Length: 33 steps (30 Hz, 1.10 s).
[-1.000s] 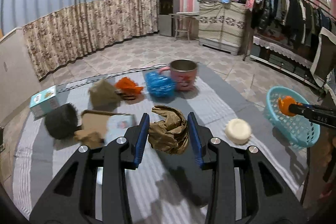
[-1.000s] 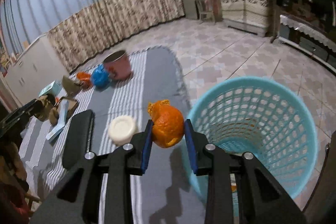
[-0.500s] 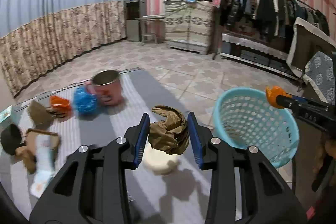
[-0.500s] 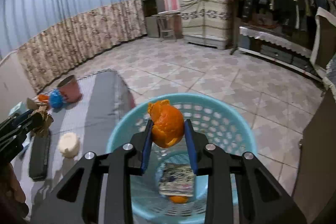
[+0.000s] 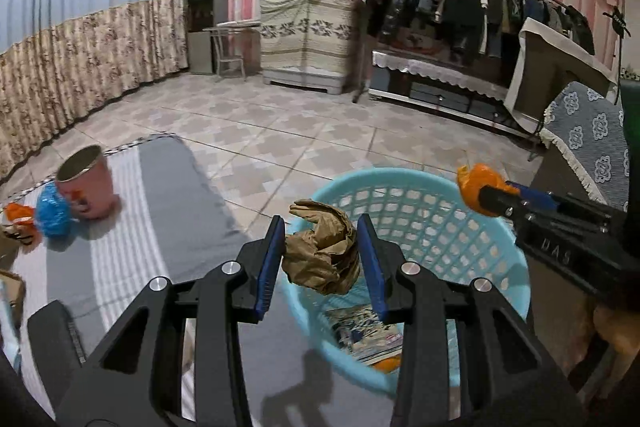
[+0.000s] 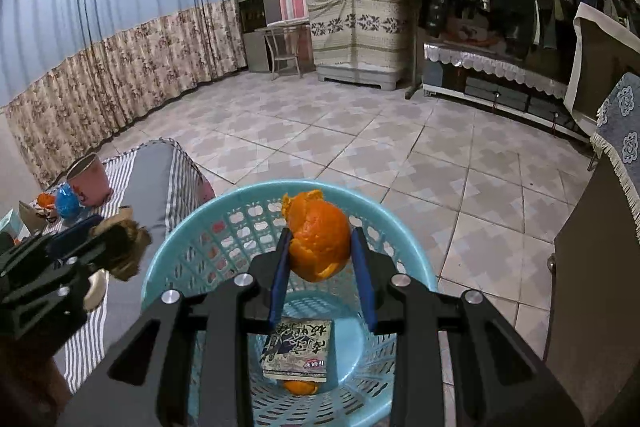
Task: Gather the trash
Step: 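Carry both items over the blue basket and open both tools to drop them, then return both tools to the cloth and bring the left tool to the blue-white booklet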
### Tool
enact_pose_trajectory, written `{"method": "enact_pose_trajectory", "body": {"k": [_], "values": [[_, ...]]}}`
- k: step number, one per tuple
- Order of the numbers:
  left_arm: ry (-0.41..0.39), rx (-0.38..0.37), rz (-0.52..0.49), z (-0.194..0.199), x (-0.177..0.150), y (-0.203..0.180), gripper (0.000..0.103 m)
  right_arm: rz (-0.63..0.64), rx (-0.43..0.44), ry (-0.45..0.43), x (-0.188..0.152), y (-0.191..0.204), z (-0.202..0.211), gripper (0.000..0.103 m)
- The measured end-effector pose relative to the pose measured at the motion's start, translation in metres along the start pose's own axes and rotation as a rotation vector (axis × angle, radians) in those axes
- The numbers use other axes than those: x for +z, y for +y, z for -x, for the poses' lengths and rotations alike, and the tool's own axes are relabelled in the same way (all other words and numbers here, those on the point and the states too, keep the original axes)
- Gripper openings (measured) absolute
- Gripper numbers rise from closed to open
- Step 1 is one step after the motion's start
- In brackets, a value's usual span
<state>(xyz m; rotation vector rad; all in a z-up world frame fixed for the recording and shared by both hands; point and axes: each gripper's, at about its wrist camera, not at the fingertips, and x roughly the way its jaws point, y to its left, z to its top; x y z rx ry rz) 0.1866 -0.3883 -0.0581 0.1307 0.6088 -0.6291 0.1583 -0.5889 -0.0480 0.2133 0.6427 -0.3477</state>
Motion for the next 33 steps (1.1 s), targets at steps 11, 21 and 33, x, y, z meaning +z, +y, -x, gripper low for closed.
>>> {"method": "enact_pose_trajectory", "body": {"k": [11,21,33], "values": [[-0.014,-0.007,0.036,-0.015,0.01,-0.001,0.068,-0.062,-0.003,0.034,-0.007,-0.008,-0.006,0.03],[-0.055,0.132,0.064,0.014,0.012,0.028,0.089,-0.041,0.005,0.037,-0.008,0.009,-0.011,0.031],[-0.085,0.211,0.12,0.048,0.009,0.071,0.095,-0.022,-0.03,0.012,-0.009,0.028,-0.014,0.085]]}}
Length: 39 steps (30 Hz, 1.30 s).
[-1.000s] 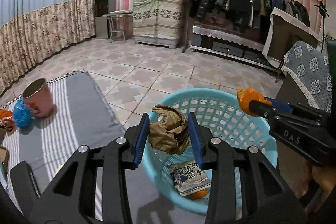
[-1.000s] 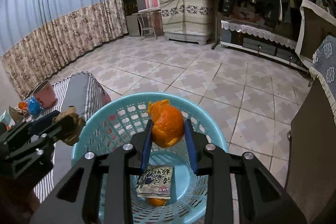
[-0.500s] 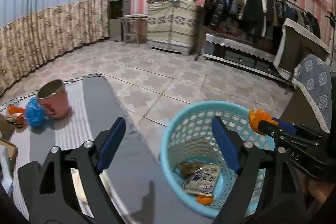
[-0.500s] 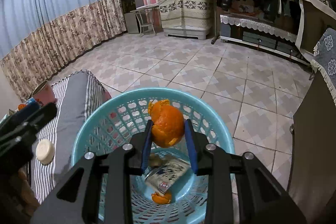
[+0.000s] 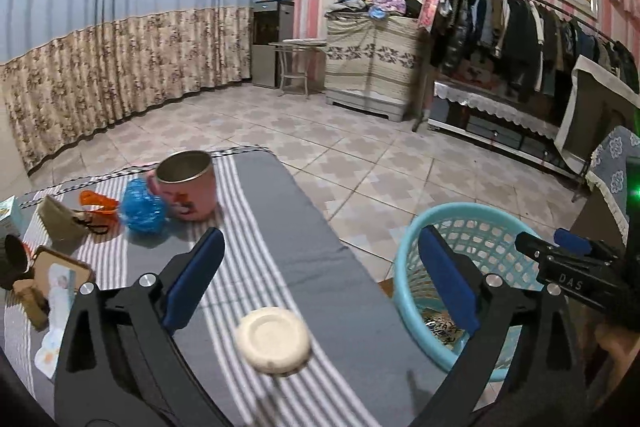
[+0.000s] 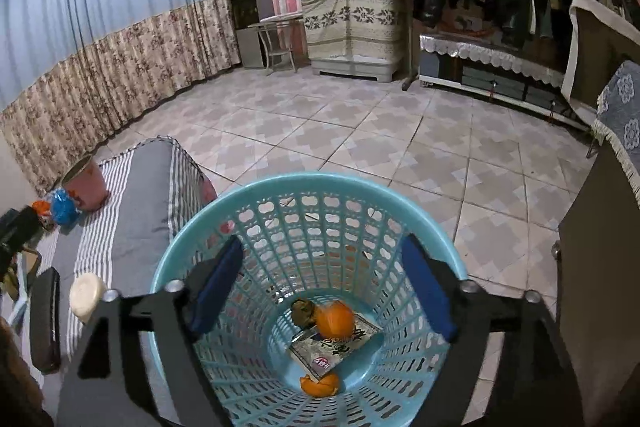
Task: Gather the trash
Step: 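Return both tools to the cloth and bring the left tool to the blue-white booklet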
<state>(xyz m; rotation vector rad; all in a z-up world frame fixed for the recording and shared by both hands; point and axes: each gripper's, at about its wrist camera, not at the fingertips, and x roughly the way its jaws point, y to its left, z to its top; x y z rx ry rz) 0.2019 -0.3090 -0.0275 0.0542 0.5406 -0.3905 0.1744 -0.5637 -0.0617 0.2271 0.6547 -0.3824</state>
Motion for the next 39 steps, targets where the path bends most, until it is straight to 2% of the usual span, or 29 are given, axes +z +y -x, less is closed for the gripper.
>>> {"method": "enact_pose_trajectory", "body": {"k": [8,20,23,26,31,39], "values": [[-0.012,0.039,0.02,0.014,-0.005,0.025,0.095,0.021,-0.012,-0.013,-0.001,0.007,0.003,0.093],[-0.039,0.126,0.045,0.043,-0.009,0.077,0.097,0.057,0.012,-0.054,0.001,0.027,0.014,0.094],[-0.041,0.156,0.05,0.052,-0.013,0.093,0.097,0.031,0.051,-0.057,0.0,0.035,0.017,0.095],[-0.039,0.186,0.061,0.059,-0.018,0.112,0.097,0.02,0.091,-0.068,0.0,0.048,0.023,0.095],[-0.023,0.245,0.091,0.073,-0.032,0.15,0.097,0.061,0.106,-0.098,-0.005,0.078,0.031,0.097],[0.045,0.317,0.149,0.085,-0.064,0.214,0.097,0.143,0.149,-0.059,-0.022,0.128,0.026,0.098]]}}
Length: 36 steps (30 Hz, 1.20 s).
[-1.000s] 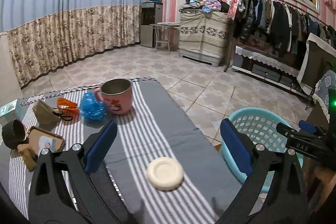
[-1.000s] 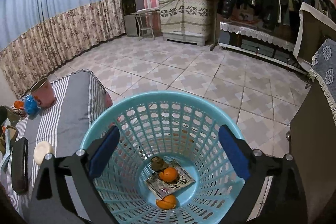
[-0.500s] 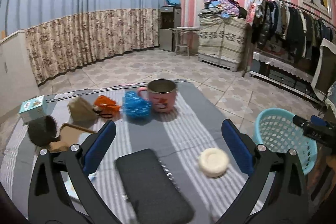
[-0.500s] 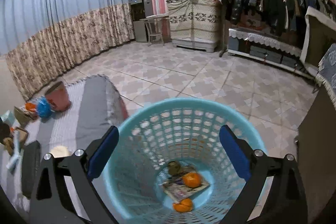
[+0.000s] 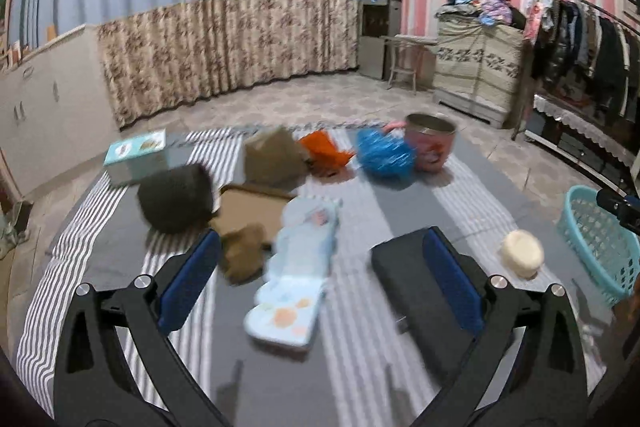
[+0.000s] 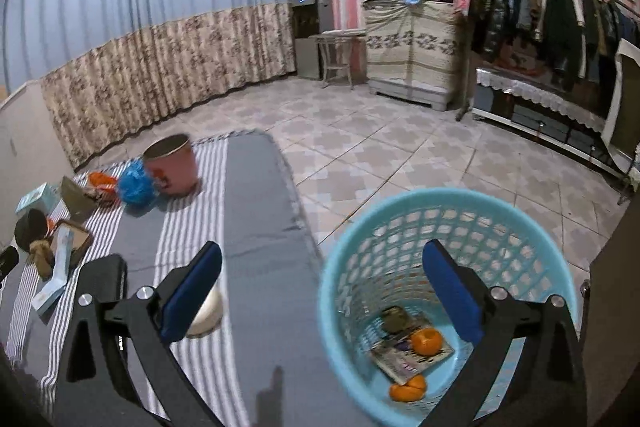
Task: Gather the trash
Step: 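Return both tools to the cloth and bring the left tool to the blue-white booklet, then grasp the blue-white booklet with the left tool and lift it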
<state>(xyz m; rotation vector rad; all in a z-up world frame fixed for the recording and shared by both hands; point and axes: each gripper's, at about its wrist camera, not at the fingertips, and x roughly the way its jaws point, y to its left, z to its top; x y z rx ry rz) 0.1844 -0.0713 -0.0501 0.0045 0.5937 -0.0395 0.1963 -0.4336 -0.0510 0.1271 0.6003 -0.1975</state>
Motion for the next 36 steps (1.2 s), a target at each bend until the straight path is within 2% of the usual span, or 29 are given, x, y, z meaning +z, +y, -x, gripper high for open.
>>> {"method": "enact_pose_trajectory", "body": {"k": [4,9,18,22,27,31,35,36], "values": [[0.063,0.018,0.002,-0.014,-0.01,0.021,0.097,0.045,0.033,0.036,-0.009,0.022,-0.008,0.098],[0.115,0.004,-0.011,-0.026,-0.021,0.026,0.097,0.097,0.049,0.101,-0.02,0.048,-0.019,0.098],[0.175,-0.045,0.01,-0.034,-0.035,0.03,0.096,0.135,0.074,0.167,-0.027,0.058,-0.03,0.098],[0.247,-0.086,0.049,-0.049,-0.04,0.037,0.086,0.118,0.106,0.174,-0.027,0.058,-0.03,0.098],[0.27,-0.116,0.058,-0.057,-0.041,0.036,0.083,0.15,0.102,0.178,-0.029,0.067,-0.031,0.098],[0.304,-0.141,0.028,-0.065,-0.041,0.029,0.067,0.171,0.114,0.181,-0.031,0.073,-0.032,0.098],[0.315,-0.135,-0.019,-0.069,-0.039,0.019,0.056,0.194,0.111,0.188,-0.035,0.079,-0.034,0.098],[0.317,-0.134,-0.029,-0.069,-0.039,0.017,0.05,0.196,0.109,0.189,-0.035,0.079,-0.034,0.098]]}}
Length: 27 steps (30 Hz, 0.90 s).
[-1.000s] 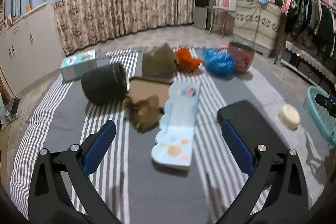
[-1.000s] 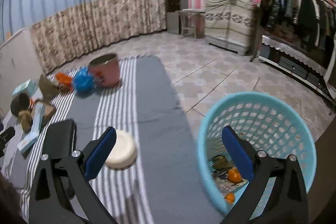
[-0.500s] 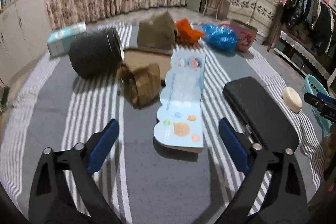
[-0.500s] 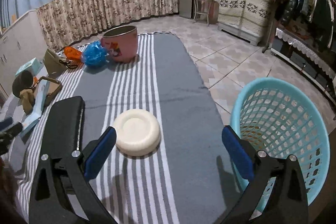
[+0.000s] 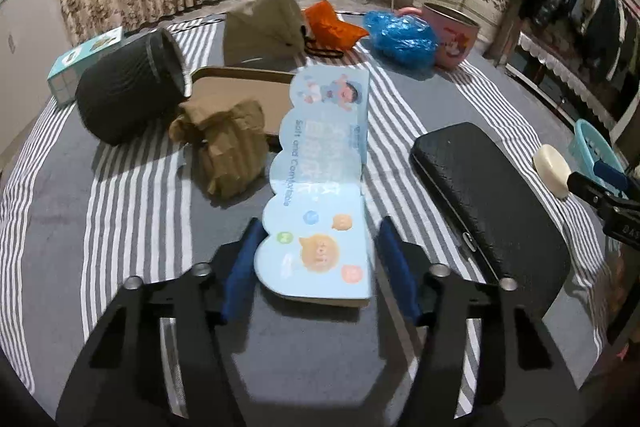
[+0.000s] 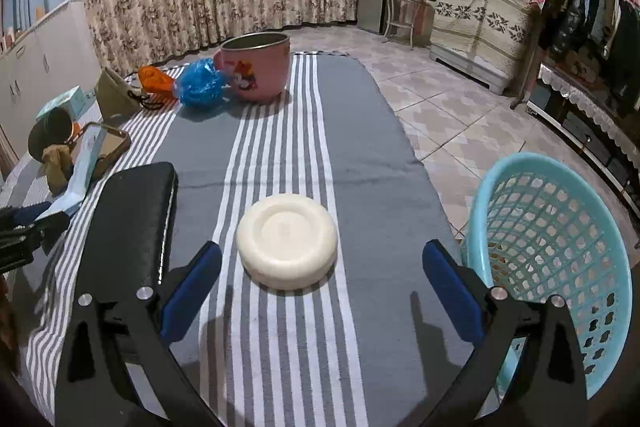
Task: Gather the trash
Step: 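Grasp the blue-white booklet with the left tool and lift it, then grasp the white round lid with the right tool while the left tool holds the booklet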
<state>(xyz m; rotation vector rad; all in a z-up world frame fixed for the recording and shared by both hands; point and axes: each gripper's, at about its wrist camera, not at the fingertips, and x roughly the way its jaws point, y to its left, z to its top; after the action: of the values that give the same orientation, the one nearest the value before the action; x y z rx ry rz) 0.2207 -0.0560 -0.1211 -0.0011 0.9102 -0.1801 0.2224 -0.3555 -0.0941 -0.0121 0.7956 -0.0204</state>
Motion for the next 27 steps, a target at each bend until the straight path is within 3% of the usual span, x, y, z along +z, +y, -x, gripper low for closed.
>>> {"method": "enact_pose_trajectory", "body": {"k": [8,21,23,27], "values": [[-0.047,0.066,-0.062,0.012,-0.003,-0.015,0.05,-0.034,0.006,0.006,-0.001,-0.007,-0.001,0.098],[-0.127,0.107,-0.035,0.047,-0.01,-0.01,0.05,-0.022,0.04,0.074,-0.001,0.0,-0.021,0.097],[-0.132,0.111,-0.029,0.049,-0.011,-0.007,0.05,-0.012,0.049,0.085,0.0,0.003,-0.023,0.086],[-0.135,0.112,-0.018,0.05,-0.009,-0.006,0.05,-0.002,0.066,0.095,0.0,0.006,-0.027,0.078]]}}
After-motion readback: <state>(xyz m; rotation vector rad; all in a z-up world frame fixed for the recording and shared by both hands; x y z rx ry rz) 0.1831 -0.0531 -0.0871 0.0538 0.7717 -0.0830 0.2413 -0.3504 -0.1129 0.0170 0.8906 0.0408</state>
